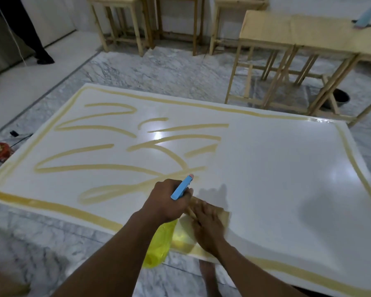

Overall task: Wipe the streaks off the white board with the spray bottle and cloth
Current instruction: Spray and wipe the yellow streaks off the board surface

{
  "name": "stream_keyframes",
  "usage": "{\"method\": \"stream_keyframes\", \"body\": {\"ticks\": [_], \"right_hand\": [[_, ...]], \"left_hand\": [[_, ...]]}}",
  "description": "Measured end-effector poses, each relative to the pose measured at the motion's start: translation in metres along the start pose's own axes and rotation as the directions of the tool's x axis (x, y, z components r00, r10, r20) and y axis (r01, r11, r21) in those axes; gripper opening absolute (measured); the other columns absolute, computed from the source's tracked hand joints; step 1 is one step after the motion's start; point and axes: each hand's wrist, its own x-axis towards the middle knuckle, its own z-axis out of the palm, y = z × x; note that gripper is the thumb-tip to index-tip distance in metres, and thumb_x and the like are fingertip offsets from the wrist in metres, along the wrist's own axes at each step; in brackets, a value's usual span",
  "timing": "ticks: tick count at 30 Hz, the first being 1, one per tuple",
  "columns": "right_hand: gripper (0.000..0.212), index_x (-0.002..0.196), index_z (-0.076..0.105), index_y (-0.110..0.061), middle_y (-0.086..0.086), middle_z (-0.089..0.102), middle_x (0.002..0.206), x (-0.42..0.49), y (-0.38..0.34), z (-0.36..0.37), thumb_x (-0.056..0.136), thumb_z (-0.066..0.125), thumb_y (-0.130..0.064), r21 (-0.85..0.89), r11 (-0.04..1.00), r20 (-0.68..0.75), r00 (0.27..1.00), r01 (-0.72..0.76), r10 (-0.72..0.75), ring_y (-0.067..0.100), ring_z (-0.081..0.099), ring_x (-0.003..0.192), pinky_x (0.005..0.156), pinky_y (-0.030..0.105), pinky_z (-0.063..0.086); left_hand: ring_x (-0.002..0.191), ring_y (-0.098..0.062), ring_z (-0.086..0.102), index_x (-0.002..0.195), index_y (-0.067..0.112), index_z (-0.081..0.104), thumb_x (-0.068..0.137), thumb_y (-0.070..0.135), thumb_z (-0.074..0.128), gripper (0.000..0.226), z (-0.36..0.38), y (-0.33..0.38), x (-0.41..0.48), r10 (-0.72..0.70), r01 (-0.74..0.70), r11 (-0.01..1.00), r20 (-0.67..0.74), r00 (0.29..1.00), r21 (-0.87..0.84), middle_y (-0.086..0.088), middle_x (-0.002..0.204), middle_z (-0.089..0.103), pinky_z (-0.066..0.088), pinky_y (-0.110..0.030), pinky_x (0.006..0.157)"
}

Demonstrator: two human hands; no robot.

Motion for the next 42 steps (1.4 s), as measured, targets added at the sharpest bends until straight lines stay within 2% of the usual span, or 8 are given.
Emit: {"method": "stream_keyframes", "body": {"ticks": [4,6,9,13,18,23,30,42], "right_hand": [[0.036,0.125,0.065,-0.012,0.009,0.07,0.116,-0.008,-0.037,-0.048,0.102,0.048,-0.034,0.796,0.444,0.264,0.896,-0.411,0.357,0.023,0.065,0.101,0.088,0.035,0.051],[0.039,0.126,0.064,-0.004,0.019,0.071,0.119,-0.008,-0.03,-0.068,0.101,0.048,-0.029,0.9,0.093,0.374,0.865,-0.425,0.335,0.035,0.067,0.111,0.098,0.044,0.052],[0.038,0.128,0.063,-0.006,0.021,0.067,0.127,-0.003,-0.021,-0.094,0.095,0.048,-0.017,0.9,-0.055,0.43,0.859,-0.433,0.278,0.039,0.064,0.117,0.101,0.054,0.049],[0.05,0.133,0.056,0.001,0.023,0.068,0.117,0.061,-0.012,-0.137,0.083,0.049,-0.002,0.814,0.199,0.458,0.813,-0.546,0.36,0.037,0.066,0.105,0.094,0.052,0.051],[0.026,0.095,0.059,-0.007,0.012,0.059,0.091,0.182,-0.001,-0.236,0.085,0.038,0.005,0.726,0.538,0.195,0.878,-0.429,0.437,0.025,0.063,0.07,0.058,0.034,0.052],[0.02,0.115,0.056,-0.014,0.012,0.055,0.106,0.304,0.0,-0.292,0.1,0.042,-0.015,0.199,0.942,-0.156,0.94,-0.27,0.303,0.024,0.056,0.081,0.067,0.03,0.039],[0.054,0.152,0.035,-0.029,0.006,0.027,0.163,0.362,0.053,-0.209,0.098,0.038,-0.02,-0.291,0.944,-0.032,0.988,-0.154,0.152,0.031,0.022,0.15,0.116,0.053,0.026],[0.068,0.159,0.018,-0.031,0.004,0.007,0.169,0.166,-0.004,-0.031,0.096,0.042,-0.028,-0.459,0.888,-0.011,1.0,-0.019,0.016,0.029,0.0,0.156,0.122,0.058,0.007]], "left_hand": [[0.053,-0.03,0.073,0.068,0.009,0.059,0.097,0.031,0.062,0.036,-0.012,-0.012,-0.027,-0.033,0.034,0.999,0.032,0.999,-0.017,-0.011,0.059,0.062,0.061,-0.038,0.057],[0.057,-0.033,0.072,0.067,0.011,0.058,0.096,0.03,0.061,0.035,-0.016,-0.013,-0.03,-0.013,0.012,1.0,0.033,0.999,0.017,-0.011,0.06,0.062,0.062,-0.044,0.062],[0.066,-0.042,0.069,0.075,0.002,0.06,0.096,0.031,0.061,0.036,-0.021,-0.005,-0.024,0.009,-0.01,1.0,0.039,0.999,0.02,-0.024,0.071,0.066,0.058,-0.056,0.066],[0.056,-0.033,0.072,0.073,0.003,0.059,0.096,0.031,0.062,0.037,-0.029,0.009,0.019,-0.01,0.01,1.0,0.03,0.999,-0.006,-0.011,0.059,0.06,0.063,-0.044,0.064],[0.067,-0.039,0.071,0.08,0.001,0.06,0.096,0.036,0.059,0.039,-0.027,0.026,0.084,-0.008,0.005,0.999,0.064,0.998,0.048,-0.024,0.074,0.068,0.061,-0.052,0.069],[0.067,-0.039,0.071,0.079,0.002,0.06,0.098,0.036,0.059,0.039,-0.024,0.04,0.155,0.012,-0.014,0.998,0.038,0.999,0.06,-0.024,0.076,0.068,0.059,-0.054,0.068],[0.065,-0.038,0.07,0.076,0.002,0.057,0.098,0.036,0.058,0.04,-0.02,0.025,0.177,-0.013,0.011,0.998,0.037,0.999,0.061,-0.022,0.072,0.066,0.058,-0.054,0.066],[0.065,-0.04,0.07,0.074,0.002,0.059,0.095,0.031,0.06,0.035,-0.04,-0.014,0.086,-0.044,0.044,0.998,0.005,0.999,0.044,-0.023,0.072,0.067,0.058,-0.056,0.067]]}}
